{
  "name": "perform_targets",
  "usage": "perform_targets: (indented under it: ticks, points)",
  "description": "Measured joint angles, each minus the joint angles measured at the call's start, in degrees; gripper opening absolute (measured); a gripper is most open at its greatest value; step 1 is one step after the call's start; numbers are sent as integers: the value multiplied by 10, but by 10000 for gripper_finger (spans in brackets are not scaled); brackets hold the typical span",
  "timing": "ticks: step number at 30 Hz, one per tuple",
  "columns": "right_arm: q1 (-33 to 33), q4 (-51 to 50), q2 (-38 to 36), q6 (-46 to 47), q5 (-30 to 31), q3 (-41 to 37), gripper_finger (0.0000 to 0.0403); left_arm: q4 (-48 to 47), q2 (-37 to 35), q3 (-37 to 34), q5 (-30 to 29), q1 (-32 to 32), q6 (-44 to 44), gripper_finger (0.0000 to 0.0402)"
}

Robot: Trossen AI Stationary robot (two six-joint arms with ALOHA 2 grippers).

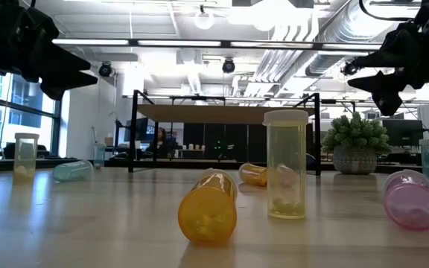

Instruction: Pick and place medicine bottles onto shelf by color

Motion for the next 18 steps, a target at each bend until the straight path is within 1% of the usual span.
perform_targets:
  ticks: [15, 18]
  points:
    - [0, 0, 0, 0, 0, 0, 177, 0, 0, 0, 0, 0, 0, 216]
    - [0, 0, 0, 0, 0, 0, 177, 4, 0, 0, 6, 0, -17, 216]
